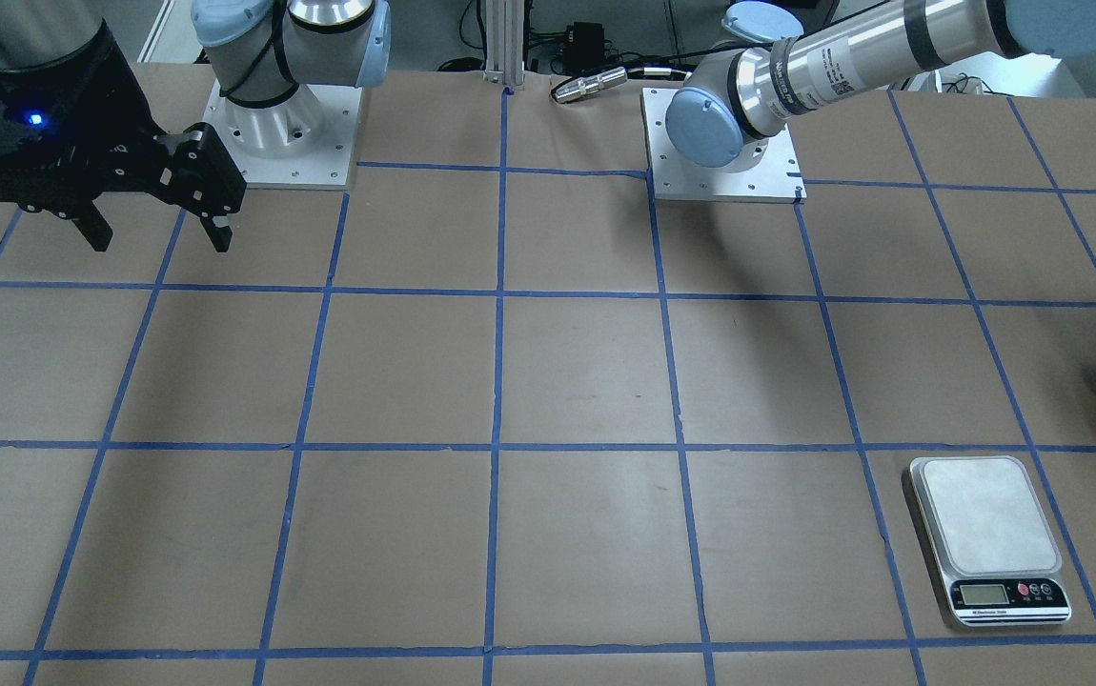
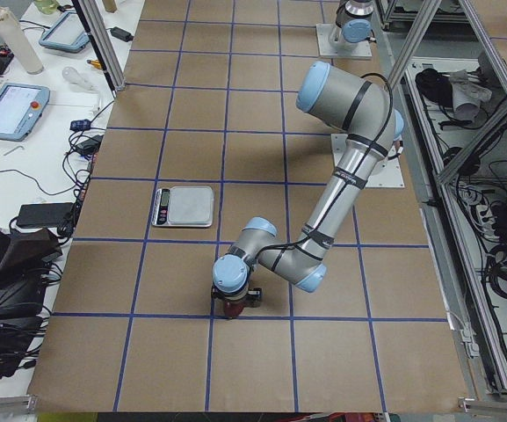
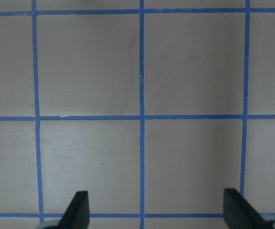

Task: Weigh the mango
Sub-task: 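Lift the mango with the left gripper and carry it toward the scale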

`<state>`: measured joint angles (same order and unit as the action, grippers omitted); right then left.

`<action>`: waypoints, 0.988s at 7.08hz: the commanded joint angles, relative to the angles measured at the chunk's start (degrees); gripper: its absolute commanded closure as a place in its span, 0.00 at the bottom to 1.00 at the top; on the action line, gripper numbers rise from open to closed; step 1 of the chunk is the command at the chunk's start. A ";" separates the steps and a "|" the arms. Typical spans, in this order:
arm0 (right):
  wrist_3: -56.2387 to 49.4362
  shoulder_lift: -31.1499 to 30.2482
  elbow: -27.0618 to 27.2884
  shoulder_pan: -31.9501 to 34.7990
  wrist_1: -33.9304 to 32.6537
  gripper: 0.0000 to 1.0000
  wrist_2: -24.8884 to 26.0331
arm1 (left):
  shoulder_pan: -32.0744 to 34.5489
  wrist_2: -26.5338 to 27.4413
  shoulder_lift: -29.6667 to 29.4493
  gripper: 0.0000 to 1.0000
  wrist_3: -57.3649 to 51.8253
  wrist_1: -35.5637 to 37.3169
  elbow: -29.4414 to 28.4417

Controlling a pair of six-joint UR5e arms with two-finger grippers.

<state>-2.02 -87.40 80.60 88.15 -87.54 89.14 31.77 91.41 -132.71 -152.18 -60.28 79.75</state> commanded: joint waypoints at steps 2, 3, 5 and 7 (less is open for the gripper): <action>0.00 0.04 0.00 0.00 0.00 0.00 0.07 | -0.04 0.00 0.34 1.00 -2.51 1.57 -0.56; 0.00 0.04 0.00 0.00 0.00 0.00 0.07 | -0.04 0.08 1.04 1.00 -2.51 1.57 -0.56; 0.00 -0.05 0.00 0.00 0.00 0.00 0.07 | 0.40 0.44 3.93 1.00 -1.55 0.61 -0.82; 0.00 -0.05 0.00 -0.09 0.00 0.00 0.07 | 4.33 0.09 7.53 1.00 3.52 -3.59 -0.99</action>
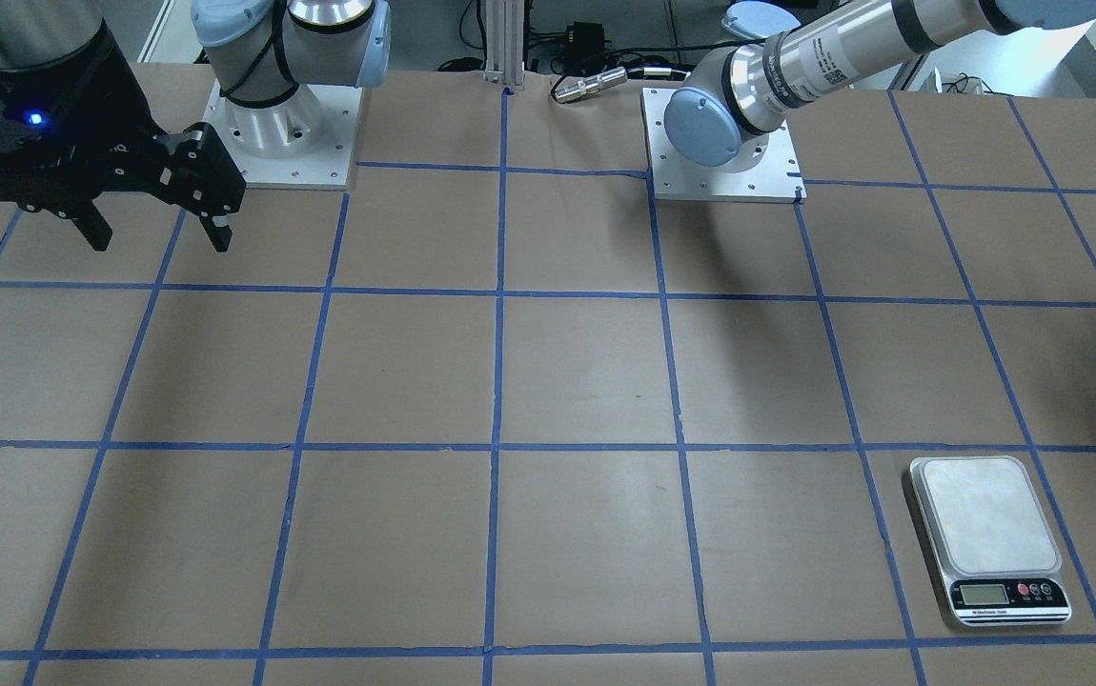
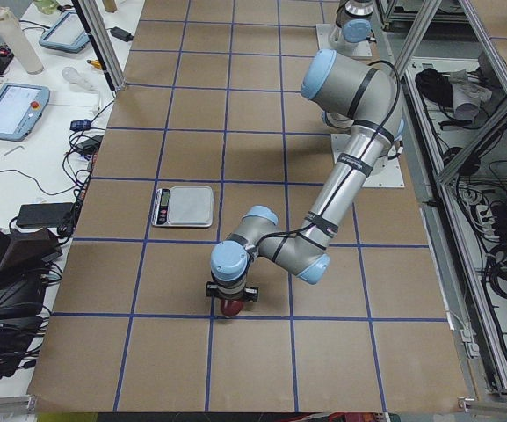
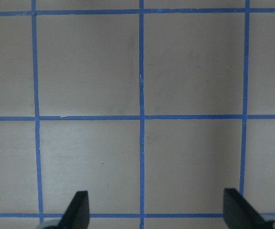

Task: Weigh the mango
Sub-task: 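Lift the mango with the left gripper and carry it toward the scale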

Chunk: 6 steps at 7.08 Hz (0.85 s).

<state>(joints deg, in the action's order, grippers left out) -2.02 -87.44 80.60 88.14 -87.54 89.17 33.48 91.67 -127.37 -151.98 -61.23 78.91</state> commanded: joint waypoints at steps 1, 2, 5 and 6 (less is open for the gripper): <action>0.00 -0.01 0.00 0.01 0.00 0.00 0.04 | 5.34 -0.26 3.70 1.00 6.49 -5.02 -0.07; 0.00 -0.01 0.00 0.01 0.00 0.00 -0.05 | 7.98 -0.44 4.49 1.00 11.31 -6.78 -0.07; 0.00 0.08 0.00 0.01 0.00 0.00 0.04 | 17.13 -3.31 3.90 1.00 23.70 -7.33 0.54; 0.00 -0.01 0.00 0.01 0.00 0.00 0.04 | 19.76 -5.43 3.37 1.00 27.75 -7.24 1.16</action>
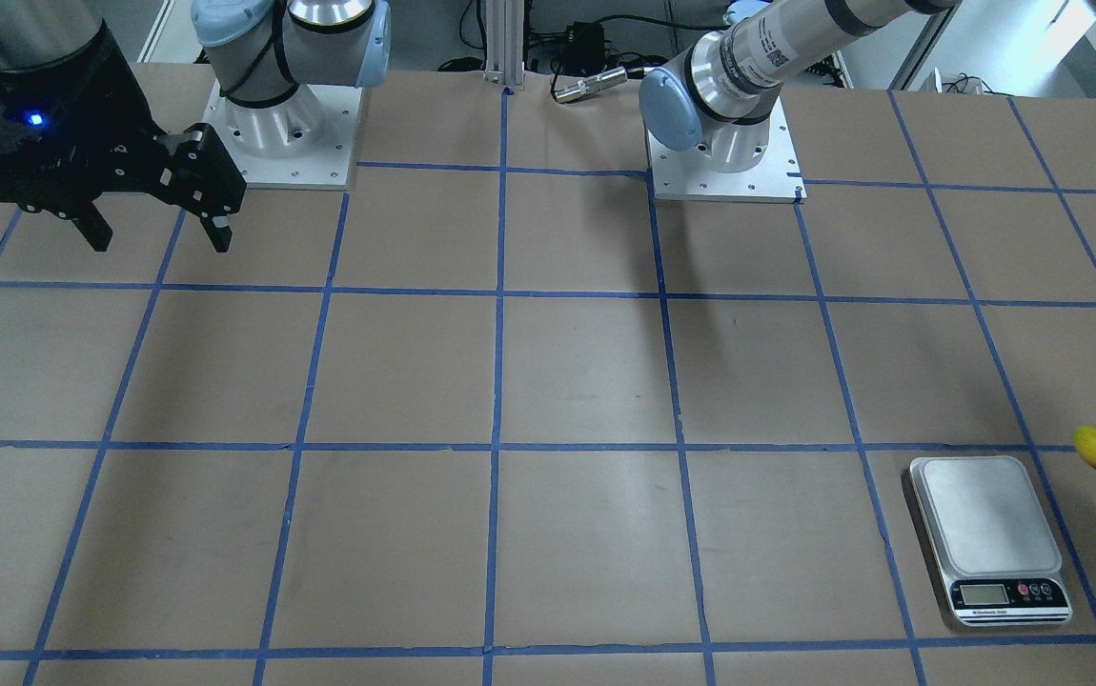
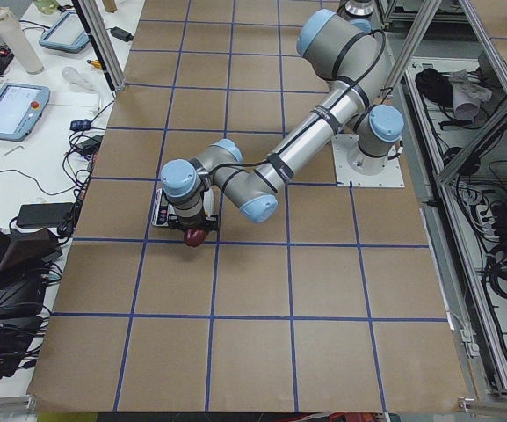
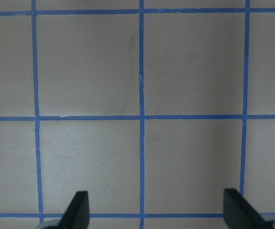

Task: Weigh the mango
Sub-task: 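Lower the held mango onto the white scale's platform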

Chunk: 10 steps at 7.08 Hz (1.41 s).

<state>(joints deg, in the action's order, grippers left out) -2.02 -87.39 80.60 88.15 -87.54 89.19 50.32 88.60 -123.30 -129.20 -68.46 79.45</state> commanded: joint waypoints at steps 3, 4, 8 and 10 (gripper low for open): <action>0.00 -0.06 0.00 0.00 0.00 0.00 -0.07 | 7.24 -2.38 -2.12 1.00 9.67 2.09 1.32; 0.00 0.03 0.00 0.00 0.00 0.00 0.02 | 7.25 -2.37 -2.90 1.00 9.67 2.97 1.32; 0.00 0.03 0.00 0.00 0.00 0.00 -0.07 | 7.51 -2.46 -4.23 1.00 9.75 3.85 1.68; 0.00 0.03 0.00 0.00 0.00 0.00 -0.07 | 7.51 -3.85 -4.58 0.69 11.15 4.12 1.68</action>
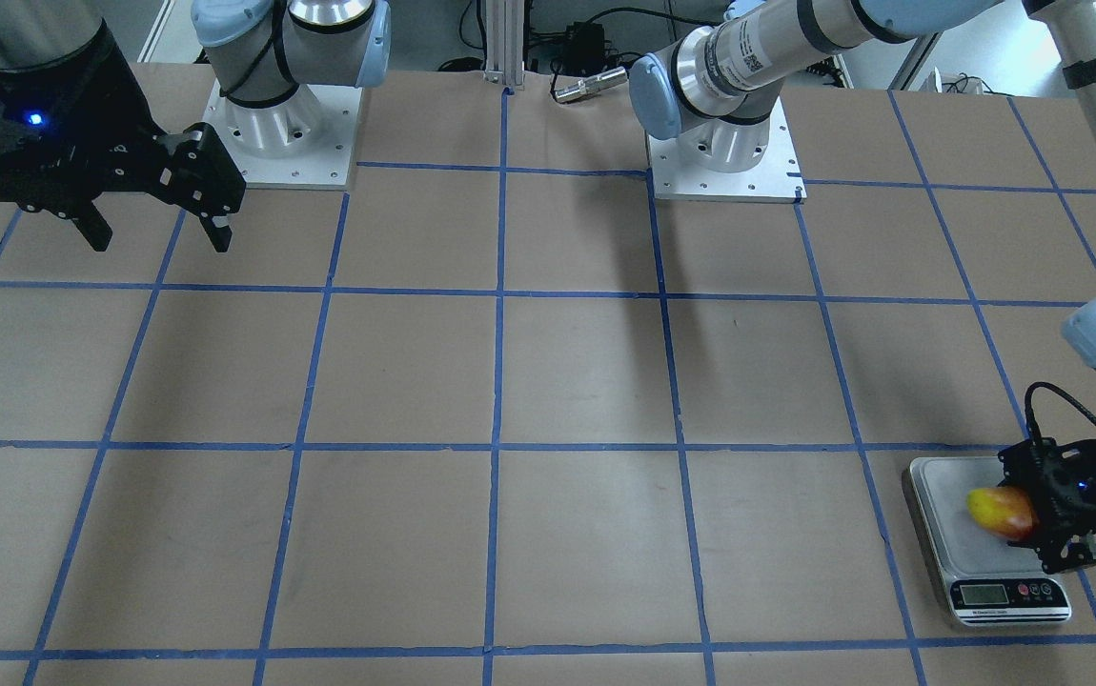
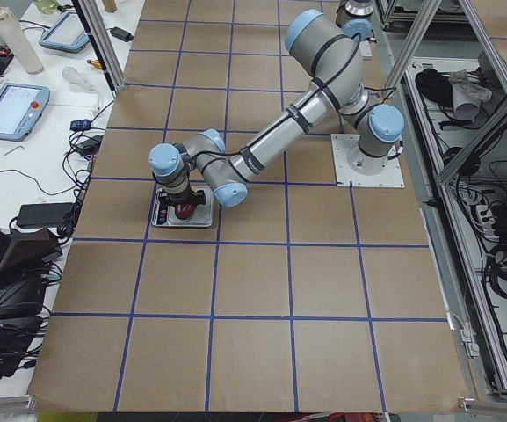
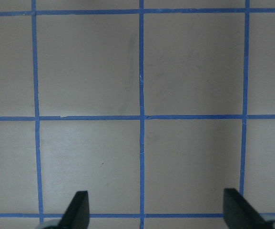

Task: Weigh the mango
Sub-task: 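Lower the held mango onto the white scale's platform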

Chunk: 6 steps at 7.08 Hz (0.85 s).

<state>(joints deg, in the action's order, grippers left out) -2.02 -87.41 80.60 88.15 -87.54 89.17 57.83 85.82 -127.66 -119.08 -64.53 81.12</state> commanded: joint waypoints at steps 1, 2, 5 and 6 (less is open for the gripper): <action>0.00 -0.04 0.00 0.00 0.00 0.00 -0.05 | 0.00 -1.44 -0.31 0.31 1.48 0.11 0.00; 0.00 0.04 0.00 0.00 0.00 0.00 0.03 | 0.00 -1.36 -0.31 0.19 1.57 0.11 0.00; 0.00 0.04 0.00 0.00 0.00 0.00 0.04 | 0.09 -0.57 2.57 0.10 1.39 -0.67 -0.26; 0.00 -0.04 0.00 0.00 0.00 0.00 0.04 | 0.18 -0.13 5.20 0.08 1.74 -2.07 0.00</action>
<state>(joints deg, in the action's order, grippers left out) -2.02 -87.42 80.60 88.12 -87.54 89.21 57.93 85.19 -125.17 -117.55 -65.33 81.03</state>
